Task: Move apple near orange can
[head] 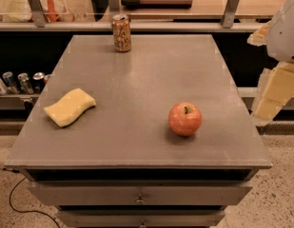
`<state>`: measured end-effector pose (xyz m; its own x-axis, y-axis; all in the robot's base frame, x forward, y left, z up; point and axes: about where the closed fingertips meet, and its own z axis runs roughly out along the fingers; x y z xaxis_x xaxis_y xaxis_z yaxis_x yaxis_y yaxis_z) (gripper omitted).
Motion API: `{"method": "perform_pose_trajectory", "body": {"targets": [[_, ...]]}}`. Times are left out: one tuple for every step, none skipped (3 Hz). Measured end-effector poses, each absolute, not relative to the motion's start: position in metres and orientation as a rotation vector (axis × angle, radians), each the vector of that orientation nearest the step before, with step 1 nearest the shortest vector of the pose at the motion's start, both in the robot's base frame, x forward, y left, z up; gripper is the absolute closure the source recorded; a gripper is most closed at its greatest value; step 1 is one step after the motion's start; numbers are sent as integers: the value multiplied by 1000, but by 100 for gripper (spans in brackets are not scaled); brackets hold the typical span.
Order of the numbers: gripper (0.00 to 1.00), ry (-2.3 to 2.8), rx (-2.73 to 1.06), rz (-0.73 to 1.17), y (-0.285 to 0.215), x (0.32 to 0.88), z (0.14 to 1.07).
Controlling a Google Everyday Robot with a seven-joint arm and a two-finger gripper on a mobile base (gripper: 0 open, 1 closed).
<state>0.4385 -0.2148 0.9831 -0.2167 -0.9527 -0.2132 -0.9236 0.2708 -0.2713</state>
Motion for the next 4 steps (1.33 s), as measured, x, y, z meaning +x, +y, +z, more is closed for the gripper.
{"method": "perform_pose_trajectory", "body": {"targets": [[0,2213,-1711,-121,-215,438,983],[0,2190,-1711,-84,-210,441,979],[0,2118,-1702,31,-198,448,965],[0,2013,-1683,196,-177,457,941]]}}
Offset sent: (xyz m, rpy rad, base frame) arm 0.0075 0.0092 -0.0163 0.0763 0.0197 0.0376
